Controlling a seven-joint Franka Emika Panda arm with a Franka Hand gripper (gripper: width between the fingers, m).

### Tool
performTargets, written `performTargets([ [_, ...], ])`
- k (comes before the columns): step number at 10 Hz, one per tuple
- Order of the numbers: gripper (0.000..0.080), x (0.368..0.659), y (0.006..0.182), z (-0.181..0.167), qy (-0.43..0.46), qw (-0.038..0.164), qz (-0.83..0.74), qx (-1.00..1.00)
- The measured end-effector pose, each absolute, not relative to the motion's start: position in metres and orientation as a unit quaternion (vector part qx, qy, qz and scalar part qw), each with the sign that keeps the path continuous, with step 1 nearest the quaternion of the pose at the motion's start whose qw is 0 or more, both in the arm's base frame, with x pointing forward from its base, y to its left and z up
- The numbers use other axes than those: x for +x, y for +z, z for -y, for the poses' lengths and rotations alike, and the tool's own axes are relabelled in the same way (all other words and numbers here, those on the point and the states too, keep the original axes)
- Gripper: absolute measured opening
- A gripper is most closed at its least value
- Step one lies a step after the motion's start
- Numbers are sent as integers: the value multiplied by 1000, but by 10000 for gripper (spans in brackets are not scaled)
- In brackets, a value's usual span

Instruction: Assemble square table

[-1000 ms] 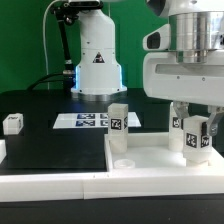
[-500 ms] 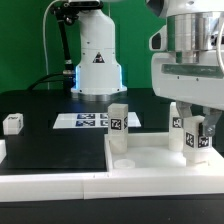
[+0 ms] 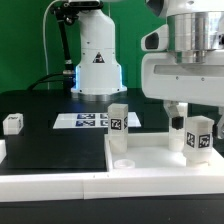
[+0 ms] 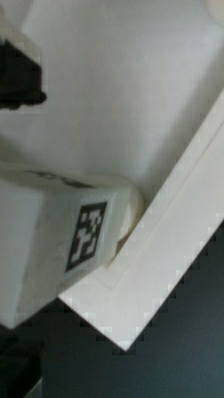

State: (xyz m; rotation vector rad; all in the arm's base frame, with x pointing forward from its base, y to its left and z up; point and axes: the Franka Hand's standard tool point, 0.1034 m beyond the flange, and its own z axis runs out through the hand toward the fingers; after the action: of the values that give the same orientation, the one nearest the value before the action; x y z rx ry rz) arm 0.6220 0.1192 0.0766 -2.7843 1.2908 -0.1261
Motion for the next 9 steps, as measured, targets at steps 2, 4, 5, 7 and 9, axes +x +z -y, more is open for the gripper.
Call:
performTargets([
  [2,649,623,77,-120,-47,32,-310,-949],
  [4,649,623,77,-119,-50,27,-221,-974],
  [5,649,623,77,-121,-51,26,-185,-981],
  [7,649,622,78,-125,-54,19,-103,-993],
  [9,649,623,78,-124,-55,16,-59,-997],
])
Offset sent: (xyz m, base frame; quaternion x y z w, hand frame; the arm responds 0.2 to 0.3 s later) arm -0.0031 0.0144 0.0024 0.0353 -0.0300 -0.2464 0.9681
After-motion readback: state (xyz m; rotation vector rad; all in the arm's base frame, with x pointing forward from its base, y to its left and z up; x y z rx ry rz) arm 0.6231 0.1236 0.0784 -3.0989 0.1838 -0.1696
